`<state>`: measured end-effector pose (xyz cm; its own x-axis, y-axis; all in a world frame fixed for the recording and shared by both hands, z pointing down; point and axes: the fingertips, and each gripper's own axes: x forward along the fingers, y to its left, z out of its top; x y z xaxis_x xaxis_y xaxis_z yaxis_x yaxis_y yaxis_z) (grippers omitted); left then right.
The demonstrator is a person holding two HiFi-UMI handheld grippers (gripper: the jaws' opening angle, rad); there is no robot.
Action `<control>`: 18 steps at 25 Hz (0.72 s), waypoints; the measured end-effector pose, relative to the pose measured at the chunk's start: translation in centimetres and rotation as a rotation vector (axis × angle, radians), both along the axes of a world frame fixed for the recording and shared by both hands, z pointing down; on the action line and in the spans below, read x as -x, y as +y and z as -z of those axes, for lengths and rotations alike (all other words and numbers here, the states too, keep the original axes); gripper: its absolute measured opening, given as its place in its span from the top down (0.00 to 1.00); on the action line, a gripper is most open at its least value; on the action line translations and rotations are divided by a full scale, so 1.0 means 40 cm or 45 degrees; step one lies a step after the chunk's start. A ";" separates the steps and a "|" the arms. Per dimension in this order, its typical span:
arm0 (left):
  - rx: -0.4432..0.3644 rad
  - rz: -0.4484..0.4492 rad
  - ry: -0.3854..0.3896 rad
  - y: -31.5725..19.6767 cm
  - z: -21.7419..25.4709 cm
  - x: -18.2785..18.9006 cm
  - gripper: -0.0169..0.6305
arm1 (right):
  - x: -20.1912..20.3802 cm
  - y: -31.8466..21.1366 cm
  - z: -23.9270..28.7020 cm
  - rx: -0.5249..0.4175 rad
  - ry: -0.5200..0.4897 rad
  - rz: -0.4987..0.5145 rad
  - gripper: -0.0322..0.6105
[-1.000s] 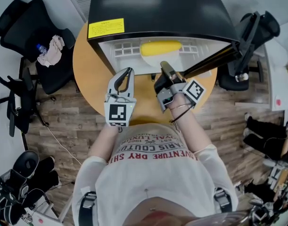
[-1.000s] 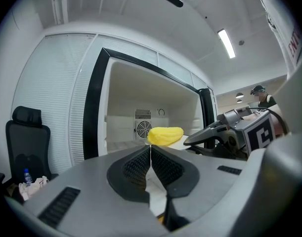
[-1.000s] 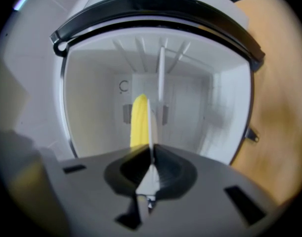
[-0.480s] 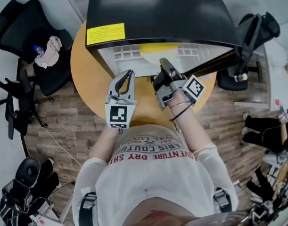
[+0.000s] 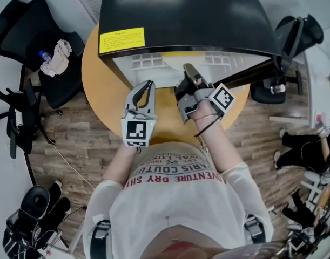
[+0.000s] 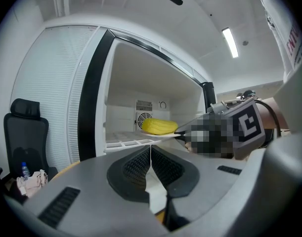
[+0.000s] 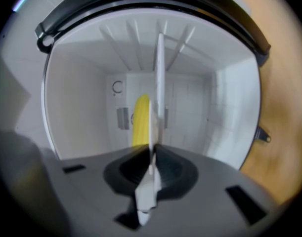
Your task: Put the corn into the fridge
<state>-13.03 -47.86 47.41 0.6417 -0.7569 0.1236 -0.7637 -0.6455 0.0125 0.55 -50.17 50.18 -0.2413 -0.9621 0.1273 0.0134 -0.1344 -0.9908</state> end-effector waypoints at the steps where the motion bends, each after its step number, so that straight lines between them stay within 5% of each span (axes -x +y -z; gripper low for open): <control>1: 0.006 0.001 0.001 -0.001 -0.002 0.001 0.92 | 0.001 -0.001 0.000 -0.001 -0.002 -0.004 0.87; 18: -0.017 -0.039 -0.008 0.017 0.011 -0.013 0.92 | -0.020 0.041 0.026 -0.110 0.073 -0.070 0.79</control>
<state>-12.52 -47.17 46.98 0.6637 -0.7387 0.1176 -0.7438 -0.6684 -0.0013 1.35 -48.51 49.14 -0.1823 -0.9817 0.0555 -0.0382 -0.0493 -0.9980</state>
